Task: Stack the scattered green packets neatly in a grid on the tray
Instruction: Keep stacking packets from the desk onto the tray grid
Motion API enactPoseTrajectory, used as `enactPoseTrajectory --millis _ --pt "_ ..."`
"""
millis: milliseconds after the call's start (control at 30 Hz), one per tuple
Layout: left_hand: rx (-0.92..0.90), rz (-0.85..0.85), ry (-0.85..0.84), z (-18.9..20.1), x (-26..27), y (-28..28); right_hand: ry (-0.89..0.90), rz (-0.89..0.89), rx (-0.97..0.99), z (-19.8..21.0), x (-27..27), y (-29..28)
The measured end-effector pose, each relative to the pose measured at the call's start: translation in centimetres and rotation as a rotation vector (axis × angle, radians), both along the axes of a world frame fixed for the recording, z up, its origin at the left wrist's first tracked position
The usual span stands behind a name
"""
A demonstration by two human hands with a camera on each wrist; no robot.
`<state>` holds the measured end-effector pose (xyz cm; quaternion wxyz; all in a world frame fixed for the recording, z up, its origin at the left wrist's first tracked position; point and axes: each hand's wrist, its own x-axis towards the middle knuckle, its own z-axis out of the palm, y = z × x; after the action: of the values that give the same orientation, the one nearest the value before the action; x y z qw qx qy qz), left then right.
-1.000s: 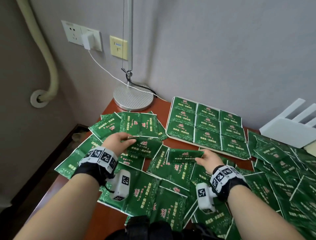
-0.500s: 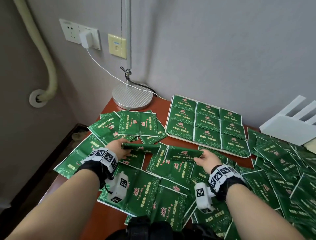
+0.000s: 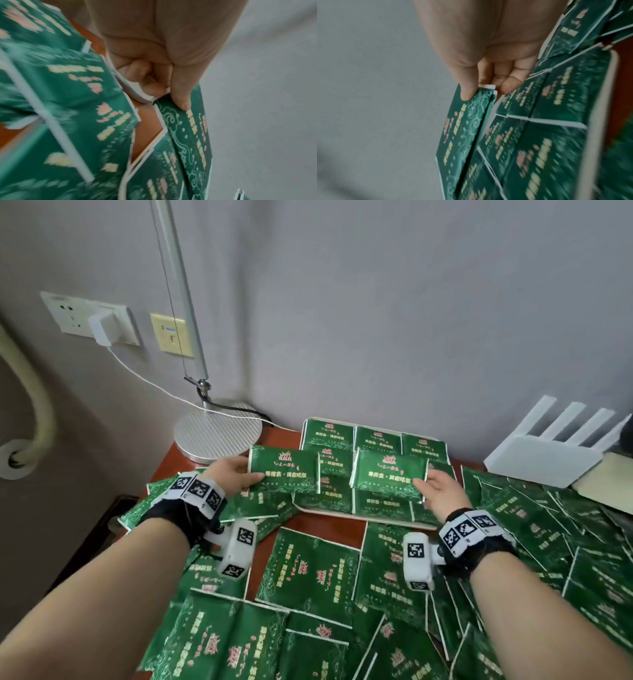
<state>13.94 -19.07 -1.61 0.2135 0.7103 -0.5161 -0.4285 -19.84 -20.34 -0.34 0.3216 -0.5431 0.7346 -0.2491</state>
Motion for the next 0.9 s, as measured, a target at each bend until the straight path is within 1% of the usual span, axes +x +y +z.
enactPoseTrajectory --millis 133,233,333,433,533,633,700,833,900 --pt "-0.036 -0.035 -0.043 0.9 -2.7 -5.8 -0.020 -0.059 -0.044 0.9 -2.3 -4.8" --pt "-0.037 -0.060 -0.116 0.9 -4.9 -10.5 -0.007 -0.029 -0.033 0.8 -3.4 -9.0" --pt "-0.016 -0.079 -0.157 -0.1 -6.6 -14.2 -0.024 -0.006 -0.031 -0.6 -3.8 -12.6" --pt "0.012 -0.057 -0.161 -2.1 -7.6 -16.9 -0.029 0.012 0.029 -3.1 -3.8 -15.9" --pt "0.050 -0.016 -0.160 -4.1 -7.9 -18.6 -0.025 0.031 0.090 -5.6 -3.8 -18.2" --pt "0.085 -0.008 -0.194 -5.4 -7.8 -19.7 -0.008 -0.028 0.120 -7.5 -4.0 -19.4" --pt "0.097 0.001 -0.195 -5.8 -7.7 -20.1 0.003 -0.062 0.140 -8.2 -4.1 -19.6" --pt "0.110 0.064 -0.096 -6.3 -7.8 -20.7 0.015 -0.100 0.103 -9.3 -4.2 -19.9" --pt "0.118 0.069 -0.106 -6.4 -7.7 -20.9 0.017 -0.113 0.095 -9.5 -4.2 -20.0"
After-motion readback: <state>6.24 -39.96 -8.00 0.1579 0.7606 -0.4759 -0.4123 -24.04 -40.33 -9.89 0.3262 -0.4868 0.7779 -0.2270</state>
